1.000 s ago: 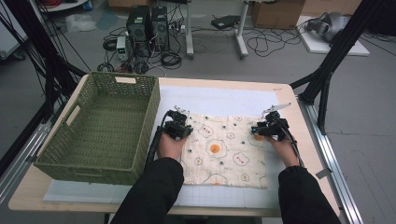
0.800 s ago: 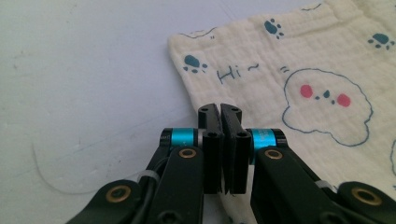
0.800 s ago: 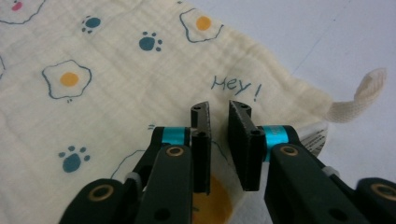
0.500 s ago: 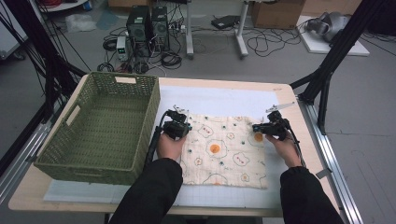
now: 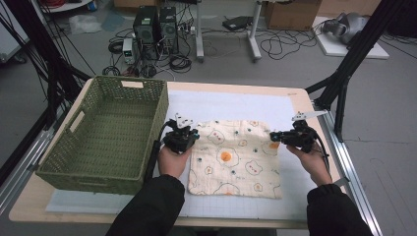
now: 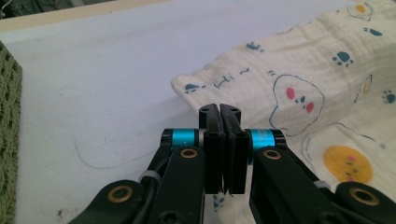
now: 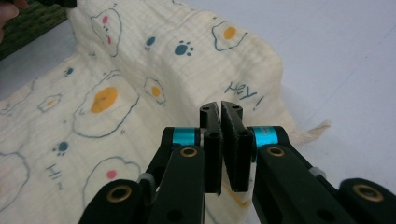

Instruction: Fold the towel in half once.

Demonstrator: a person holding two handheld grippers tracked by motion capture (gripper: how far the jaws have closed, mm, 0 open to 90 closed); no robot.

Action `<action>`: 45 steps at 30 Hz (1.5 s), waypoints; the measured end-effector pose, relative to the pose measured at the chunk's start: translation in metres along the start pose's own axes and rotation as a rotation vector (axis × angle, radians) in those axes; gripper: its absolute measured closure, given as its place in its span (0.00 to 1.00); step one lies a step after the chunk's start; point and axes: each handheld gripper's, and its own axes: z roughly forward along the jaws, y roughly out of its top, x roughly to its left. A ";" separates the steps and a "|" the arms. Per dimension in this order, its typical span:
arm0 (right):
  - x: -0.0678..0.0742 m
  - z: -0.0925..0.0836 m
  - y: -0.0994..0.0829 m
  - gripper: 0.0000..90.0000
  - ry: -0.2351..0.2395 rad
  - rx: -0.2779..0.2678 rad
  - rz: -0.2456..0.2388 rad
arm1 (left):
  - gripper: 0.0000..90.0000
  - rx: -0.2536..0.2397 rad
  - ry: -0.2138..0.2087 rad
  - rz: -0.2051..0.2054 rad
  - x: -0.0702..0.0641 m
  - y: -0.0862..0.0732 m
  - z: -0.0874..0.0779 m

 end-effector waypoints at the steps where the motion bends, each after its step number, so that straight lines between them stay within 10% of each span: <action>1: 0.002 -0.003 -0.003 0.97 0.002 0.003 -0.003 | 0.98 -0.007 -0.001 0.007 -0.002 -0.002 -0.003; 19: 0.028 0.003 -0.056 0.92 0.070 0.127 -0.026 | 0.94 0.152 -0.094 0.047 -0.014 -0.051 -0.013; 30: 0.023 -0.014 -0.044 0.65 0.028 0.060 -0.009 | 0.68 0.091 -0.105 0.020 -0.013 -0.027 -0.022; 38: 0.009 0.004 -0.031 0.62 -0.038 0.090 0.009 | 0.68 0.046 -0.069 -0.012 -0.006 -0.003 -0.013; 45: 0.007 0.027 -0.035 0.75 -0.047 0.149 -0.006 | 0.71 0.126 -0.053 -0.074 0.005 -0.011 0.017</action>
